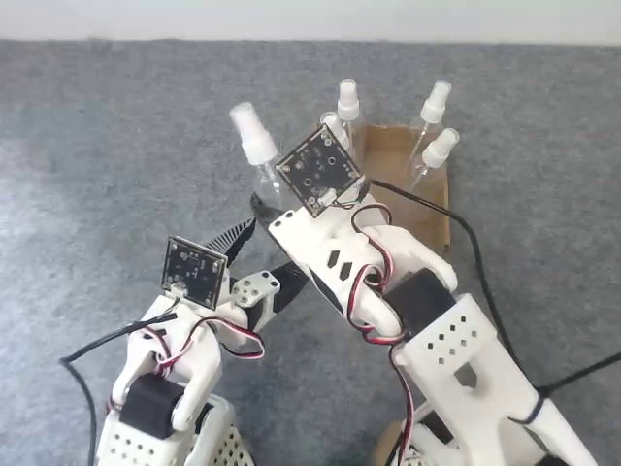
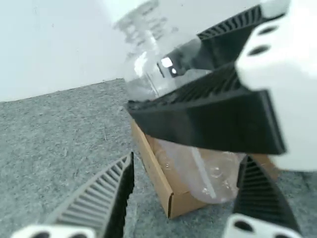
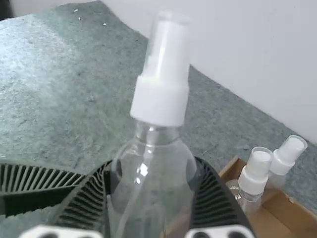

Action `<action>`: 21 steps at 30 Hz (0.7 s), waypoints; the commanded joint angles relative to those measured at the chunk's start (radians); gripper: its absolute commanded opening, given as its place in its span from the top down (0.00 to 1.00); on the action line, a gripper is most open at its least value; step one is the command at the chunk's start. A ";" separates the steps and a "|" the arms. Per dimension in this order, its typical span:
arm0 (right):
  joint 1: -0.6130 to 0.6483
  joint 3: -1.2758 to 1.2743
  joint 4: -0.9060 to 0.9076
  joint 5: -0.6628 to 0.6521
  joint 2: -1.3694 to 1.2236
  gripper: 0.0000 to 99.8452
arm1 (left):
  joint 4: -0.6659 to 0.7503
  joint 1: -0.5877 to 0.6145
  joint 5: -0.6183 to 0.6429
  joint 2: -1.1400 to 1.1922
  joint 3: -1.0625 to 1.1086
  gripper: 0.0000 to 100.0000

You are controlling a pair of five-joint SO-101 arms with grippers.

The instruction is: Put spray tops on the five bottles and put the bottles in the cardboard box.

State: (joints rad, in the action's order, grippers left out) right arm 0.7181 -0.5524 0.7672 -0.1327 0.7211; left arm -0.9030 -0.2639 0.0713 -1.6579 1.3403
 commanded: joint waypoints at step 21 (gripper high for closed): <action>-0.288 0.103 0.176 -0.068 0.170 0.99 | 0.034 0.005 -0.011 -0.008 0.008 0.69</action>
State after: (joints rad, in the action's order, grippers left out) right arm 0.5708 -0.5063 0.9820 -0.1818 0.8608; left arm -0.9030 -0.2593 0.0637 -1.6502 1.3541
